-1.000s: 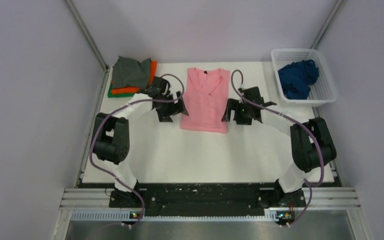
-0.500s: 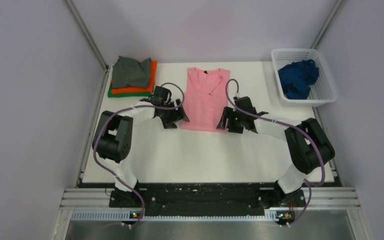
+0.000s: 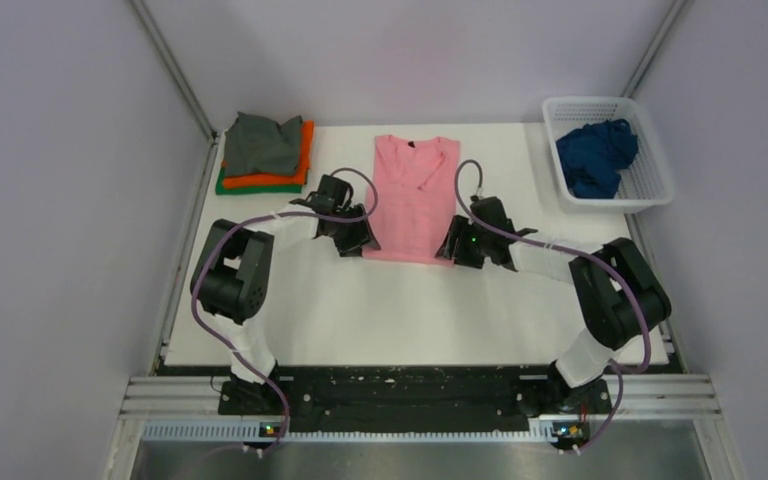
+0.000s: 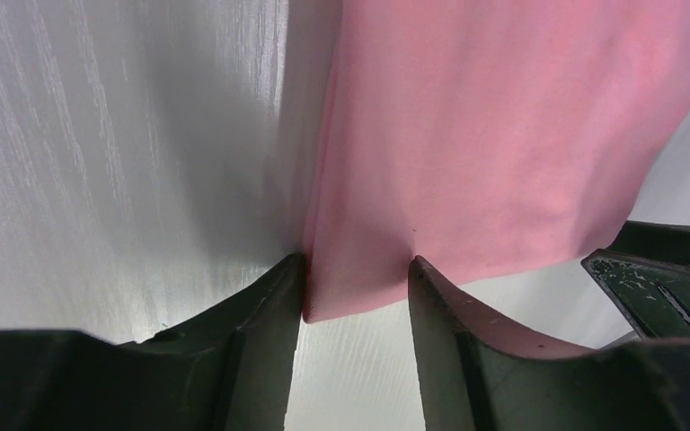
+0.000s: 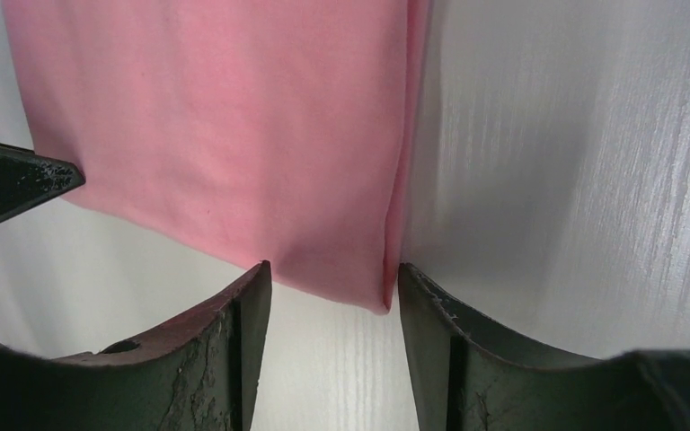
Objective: Fold and stack the t-shirts
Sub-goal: Grab one side of the 2/3 rectangular tshirt with both arms, then fold the long partially folded tshirt into a neat square
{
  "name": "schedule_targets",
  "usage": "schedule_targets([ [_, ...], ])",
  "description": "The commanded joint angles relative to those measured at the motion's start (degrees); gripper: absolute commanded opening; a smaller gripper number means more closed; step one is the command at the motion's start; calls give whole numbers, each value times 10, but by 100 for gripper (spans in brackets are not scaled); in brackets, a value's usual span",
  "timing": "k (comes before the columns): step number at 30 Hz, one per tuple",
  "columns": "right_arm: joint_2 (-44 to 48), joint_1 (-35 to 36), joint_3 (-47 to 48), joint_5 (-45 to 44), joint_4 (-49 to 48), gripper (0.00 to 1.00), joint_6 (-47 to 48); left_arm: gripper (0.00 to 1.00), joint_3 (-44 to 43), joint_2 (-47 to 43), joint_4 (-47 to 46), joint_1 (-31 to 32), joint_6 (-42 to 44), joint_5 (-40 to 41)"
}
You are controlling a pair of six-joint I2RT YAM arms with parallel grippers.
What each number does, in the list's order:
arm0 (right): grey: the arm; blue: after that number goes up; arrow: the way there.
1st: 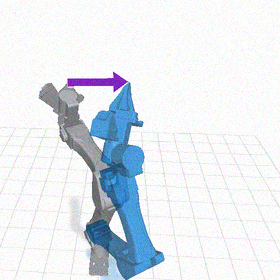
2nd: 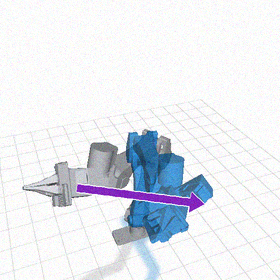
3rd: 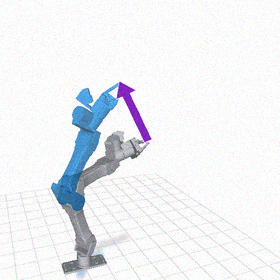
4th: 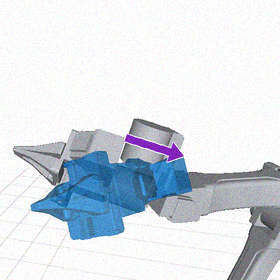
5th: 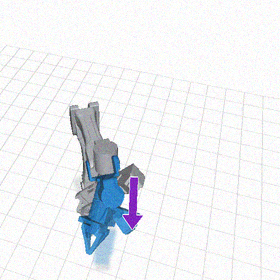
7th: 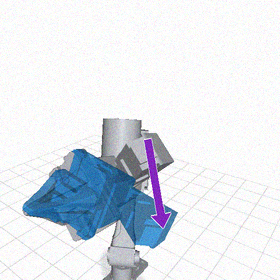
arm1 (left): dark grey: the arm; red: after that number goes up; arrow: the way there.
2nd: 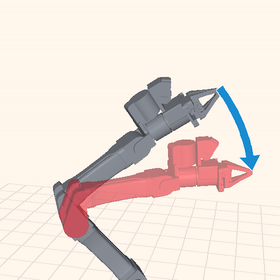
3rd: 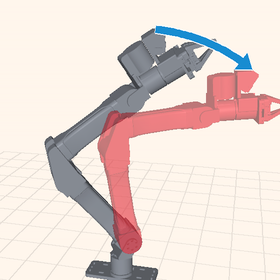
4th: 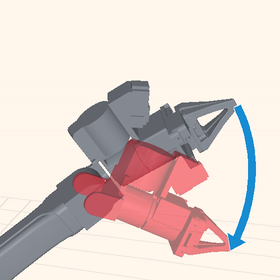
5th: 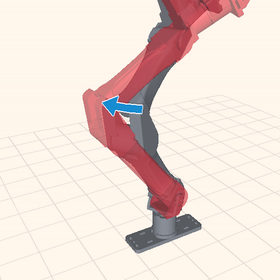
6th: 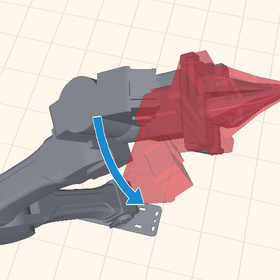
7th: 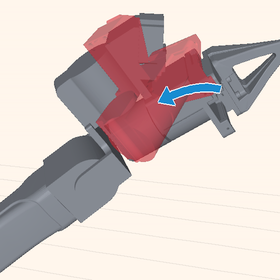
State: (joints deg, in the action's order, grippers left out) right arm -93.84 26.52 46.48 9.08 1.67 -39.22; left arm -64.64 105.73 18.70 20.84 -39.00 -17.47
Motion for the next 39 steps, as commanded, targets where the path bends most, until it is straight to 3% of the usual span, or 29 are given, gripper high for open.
schedule_targets([
  [1, -7, 10, -16, -8, 28, 54, 1, 51, 19, 23, 38, 4, 4, 48],
  [4, -12, 10, -16, -11, 29, 51, 5, 40, 18, 25, 40, 6, 3, 52],
  [6, -14, 10, -17, -15, 29, 43, 6, 28, 17, 28, 40, 9, 3, 52],
  [7, -15, 10, -18, -18, 29, 36, 7, 20, 17, 31, 40, 10, 3, 52],
  [9, -15, 11, -19, -24, 31, 12, 9, 1, 16, 36, 40, 13, 2, 53],
  [10, -14, 11, -18, -26, 34, 2, 11, 0, 17, 37, 38, 14, 0, 52],
  [11, -12, 11, -18, -26, 40, 0, 14, 0, 18, 37, 38, 15, -2, 50],
  [14, 12, 16, -22, -9, 60, 0, 27, 0, 42, 8, 38, 20, -6, 45],
  [18, 92, 27, -46, 38, 132, 0, 46, 0, 119, -96, 57, 35, -14, 33],
  [22, 210, 44, -69, 121, 271, 0, 56, 0, 183, -234, 159, 62, -21, 8],
  [26, 325, 47, -81, 270, 372, 0, 52, 0, 171, -365, 292, 82, -42, -26],
  [29, 377, 47, -59, 306, 428, 0, 44, 0, 135, -451, 328, 93, -68, -78],
  [34, 385, 42, 17, 297, 442, 0, 68, 0, 71, -470, 373, 93, -59, -47],
  [39, 336, -7, 64, 298, 427, 0, 114, 0, 37, -428, 281, 84, -46, -35],
])
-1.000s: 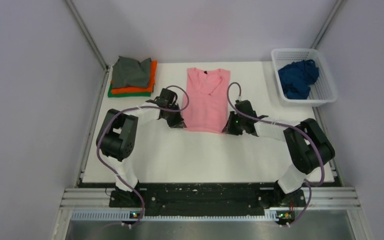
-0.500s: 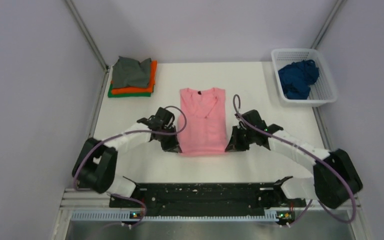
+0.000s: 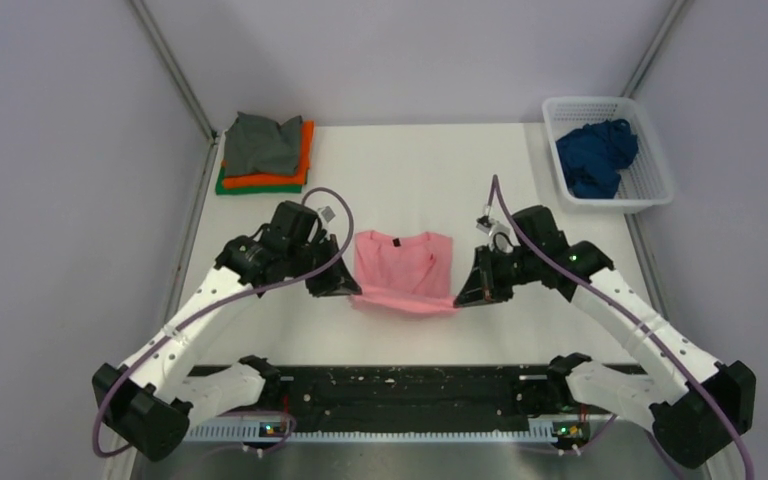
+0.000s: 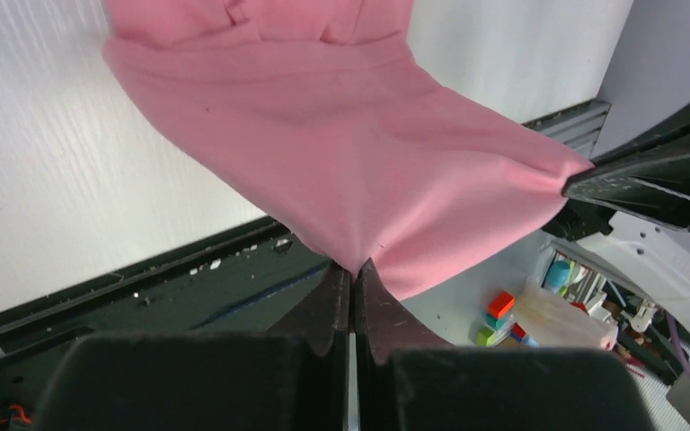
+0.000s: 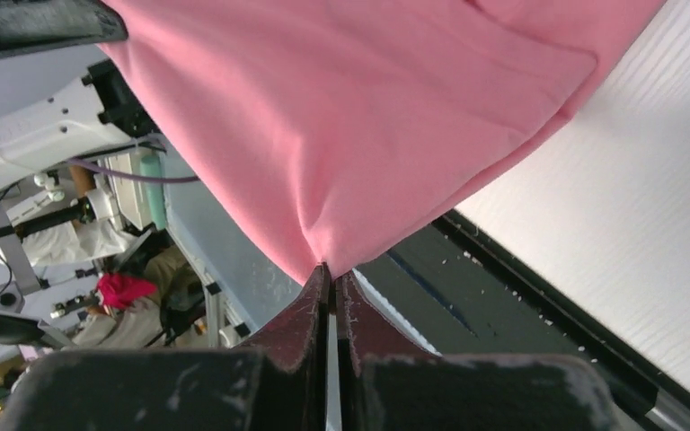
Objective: Fold and stack the t-shirts
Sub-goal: Fold the long partially folded tshirt into a neat square
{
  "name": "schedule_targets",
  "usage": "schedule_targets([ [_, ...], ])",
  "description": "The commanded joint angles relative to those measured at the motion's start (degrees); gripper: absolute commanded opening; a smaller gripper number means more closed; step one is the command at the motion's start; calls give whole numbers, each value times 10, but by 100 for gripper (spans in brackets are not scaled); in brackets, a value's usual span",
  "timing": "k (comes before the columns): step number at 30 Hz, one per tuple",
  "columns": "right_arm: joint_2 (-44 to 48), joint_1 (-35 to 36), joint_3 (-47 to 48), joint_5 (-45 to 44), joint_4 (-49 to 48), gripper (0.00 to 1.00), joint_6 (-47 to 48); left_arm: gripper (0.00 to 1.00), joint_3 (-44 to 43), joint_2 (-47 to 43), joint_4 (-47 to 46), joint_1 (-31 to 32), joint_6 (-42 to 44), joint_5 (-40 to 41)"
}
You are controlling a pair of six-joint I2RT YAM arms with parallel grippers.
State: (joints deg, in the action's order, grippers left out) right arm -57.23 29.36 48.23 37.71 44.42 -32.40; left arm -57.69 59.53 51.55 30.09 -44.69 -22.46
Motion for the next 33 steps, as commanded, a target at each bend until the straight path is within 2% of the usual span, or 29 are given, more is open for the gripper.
schedule_targets([
  [1, -38, -51, 51, 15, -15, 0, 51, 0, -44, 48, -55, -11, 15, 25],
  [4, -68, -89, 64, 33, -65, 0, 61, 0, -77, 91, -72, -24, 30, 76],
  [8, -117, -107, 93, 6, -96, 0, 90, 0, -98, 151, -127, -41, 36, 78],
  [13, -162, -125, 98, -64, -192, 0, 86, 0, -122, 202, -128, -57, 40, 98],
  [18, -228, -127, 116, -60, -279, 0, 76, 0, -139, 262, -151, -78, 37, 126],
  [23, -303, -128, 143, -50, -314, 0, 81, 0, -180, 321, -144, -90, 47, 158],
  [33, -384, -128, 170, -166, -326, 0, 95, 0, -239, 451, -161, -99, 57, 145],
])
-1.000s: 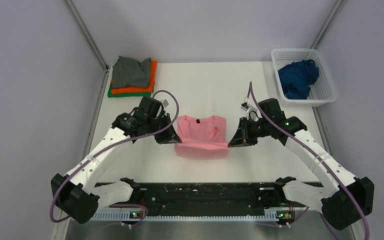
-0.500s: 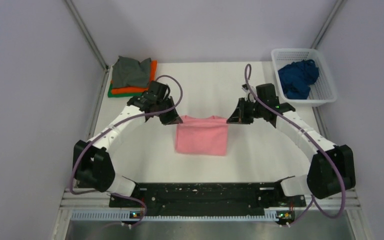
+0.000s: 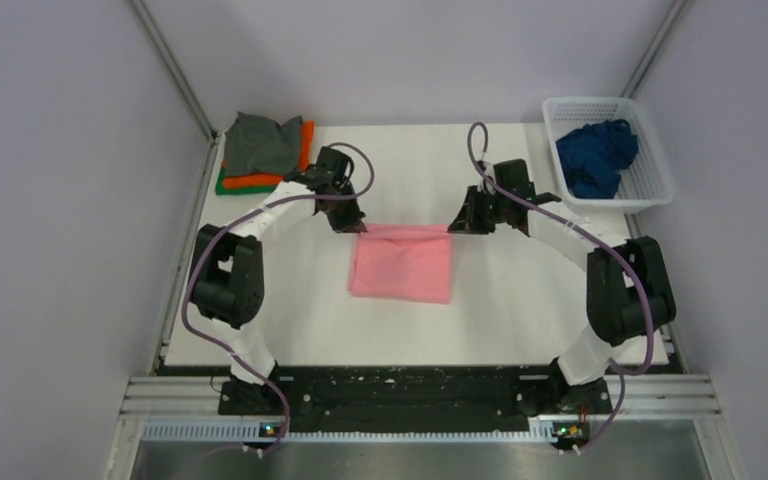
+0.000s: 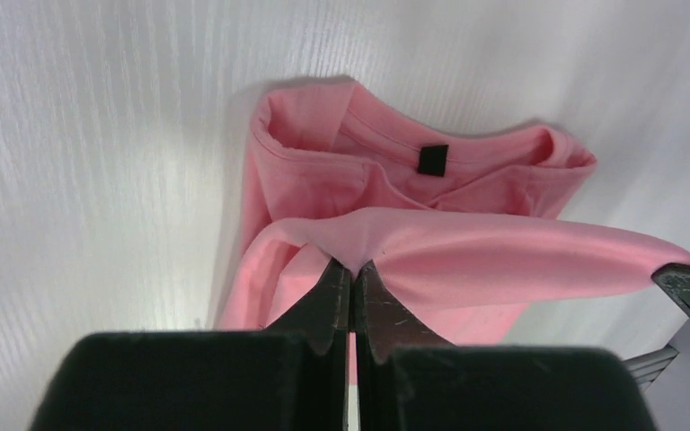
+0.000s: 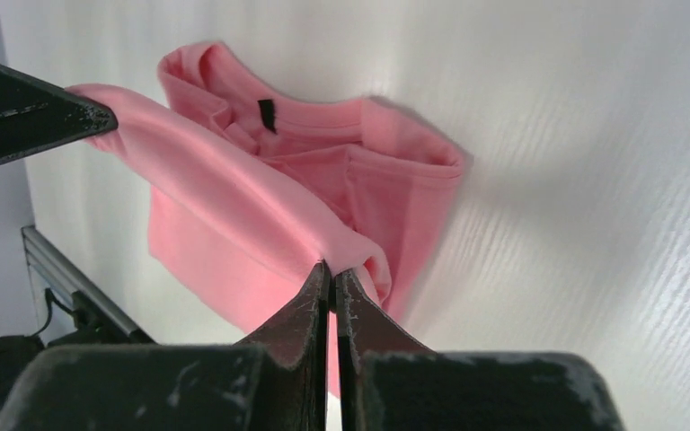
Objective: Fold and stack the t-shirts
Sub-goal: Fold the long partially folded tshirt into a neat square
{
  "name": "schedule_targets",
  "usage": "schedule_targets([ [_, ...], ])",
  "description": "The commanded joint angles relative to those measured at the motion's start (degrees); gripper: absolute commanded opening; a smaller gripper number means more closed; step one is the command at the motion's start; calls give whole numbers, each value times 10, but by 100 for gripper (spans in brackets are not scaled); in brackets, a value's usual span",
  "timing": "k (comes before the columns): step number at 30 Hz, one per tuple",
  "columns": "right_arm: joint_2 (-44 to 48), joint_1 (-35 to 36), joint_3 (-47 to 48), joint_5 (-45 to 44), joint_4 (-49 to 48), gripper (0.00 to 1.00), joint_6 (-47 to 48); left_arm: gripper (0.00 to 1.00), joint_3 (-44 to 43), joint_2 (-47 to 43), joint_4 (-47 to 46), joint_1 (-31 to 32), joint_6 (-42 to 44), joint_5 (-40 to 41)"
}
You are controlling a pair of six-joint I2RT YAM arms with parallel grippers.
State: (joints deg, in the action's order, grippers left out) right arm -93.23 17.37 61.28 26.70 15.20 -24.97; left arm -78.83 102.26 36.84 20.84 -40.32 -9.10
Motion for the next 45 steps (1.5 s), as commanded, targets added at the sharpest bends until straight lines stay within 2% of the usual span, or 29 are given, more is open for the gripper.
schedule_targets([
  [1, -36, -8, 45, -57, -34, 0, 22, 0, -30, 31, -13, -7, 14, 13],
  [3, -56, -9, 55, -64, -36, 0, 24, 0, -39, 45, -8, -8, 15, 22],
  [4, -66, -9, 60, -67, -39, 4, 24, 6, -47, 52, -4, -10, 17, 26],
  [5, -75, -9, 67, -68, -43, 10, 26, 19, -57, 58, 2, -14, 21, 29],
  [6, -85, -9, 77, -69, -42, 21, 28, 52, -70, 64, 11, -19, 25, 28],
  [7, -93, -10, 89, -68, -40, 40, 32, 86, -84, 68, 18, -26, 31, 22],
  [8, -98, -10, 102, -69, -32, 61, 35, 97, -97, 69, 22, -31, 39, 15],
  [9, -99, -10, 113, -71, -22, 82, 37, 99, -112, 69, 30, -34, 45, 10],
  [10, -97, -9, 121, -72, -12, 97, 38, 99, -123, 67, 38, -35, 51, 7],
  [11, -90, -10, 123, -75, -5, 98, 38, 99, -129, 62, 41, -35, 57, 1],
  [14, -34, -10, 86, -88, -7, 99, 32, 99, -97, 34, 29, -34, 70, -30],
  [19, 71, -10, -34, -76, -34, 99, 13, 99, 31, -3, -20, -30, 107, -106],
  [22, 123, -10, -89, -75, -26, 99, 11, 99, 61, 3, -24, -20, 124, -89],
  [30, 199, -9, -156, -74, 23, 99, 22, 99, 94, 25, -79, -10, 130, -96],
  [34, 222, -10, -174, -84, 27, 99, 18, 99, 82, 59, -81, -1, 126, -88],
  [38, 229, -10, -180, -92, 30, 99, 14, 94, 65, 94, -74, 10, 122, -85],
  [42, 228, -9, -182, -96, 41, 99, 14, 93, 54, 110, -60, 34, 122, -51],
  [45, 231, -10, -188, -98, 42, 99, 14, 91, 42, 121, -33, 49, 117, 4],
])
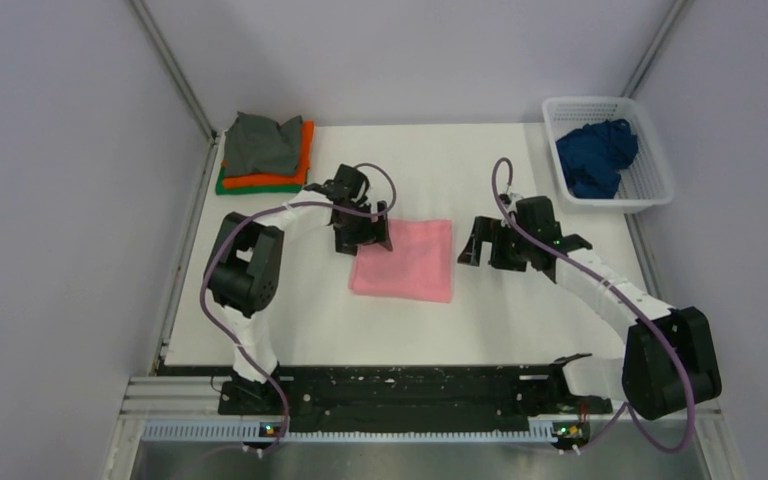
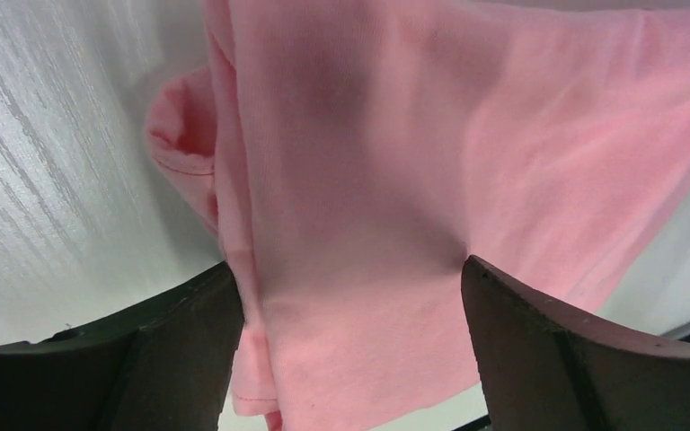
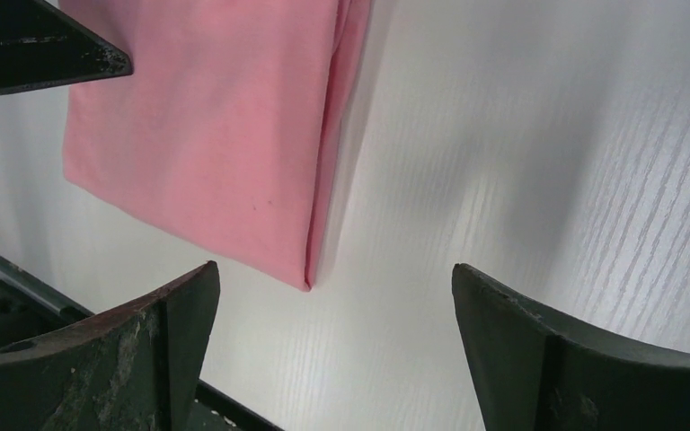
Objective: Fold and stack the t-shirts
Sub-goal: Fold the long partially folded tshirt into a neat square, then put the neatly folded tshirt into the corner of the board with the left arm
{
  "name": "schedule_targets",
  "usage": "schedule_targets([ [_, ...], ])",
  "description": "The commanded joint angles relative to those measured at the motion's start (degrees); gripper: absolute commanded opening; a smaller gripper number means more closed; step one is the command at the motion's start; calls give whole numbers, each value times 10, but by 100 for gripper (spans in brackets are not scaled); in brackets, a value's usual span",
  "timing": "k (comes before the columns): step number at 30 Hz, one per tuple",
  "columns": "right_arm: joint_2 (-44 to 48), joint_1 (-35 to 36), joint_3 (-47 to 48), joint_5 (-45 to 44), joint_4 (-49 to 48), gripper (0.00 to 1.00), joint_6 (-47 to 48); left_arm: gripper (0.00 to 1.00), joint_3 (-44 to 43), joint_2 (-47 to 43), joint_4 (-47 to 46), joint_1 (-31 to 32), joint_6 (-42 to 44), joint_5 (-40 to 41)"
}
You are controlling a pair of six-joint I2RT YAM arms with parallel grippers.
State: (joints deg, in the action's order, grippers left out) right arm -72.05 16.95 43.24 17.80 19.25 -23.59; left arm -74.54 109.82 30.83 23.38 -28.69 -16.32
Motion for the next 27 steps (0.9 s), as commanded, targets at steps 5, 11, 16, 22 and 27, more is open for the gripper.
schedule_targets([
  [5, 25, -5, -17, -8, 2, 99, -2, 72, -17, 69, 64, 37, -17, 155],
  [11, 35, -6, -24, -21, 9, 99, 1, 11, -49, 111, 110, 77, -48, 255],
  [16, 51, -6, -23, -45, 13, 99, 16, 0, -104, 134, 167, 97, -65, 355],
  [22, 74, -5, -19, -132, 2, 99, 47, 0, -232, 142, 238, 97, -23, 544],
  [27, 85, -5, -33, -191, -37, 99, 74, 0, -342, 178, 234, 79, 56, 666],
])
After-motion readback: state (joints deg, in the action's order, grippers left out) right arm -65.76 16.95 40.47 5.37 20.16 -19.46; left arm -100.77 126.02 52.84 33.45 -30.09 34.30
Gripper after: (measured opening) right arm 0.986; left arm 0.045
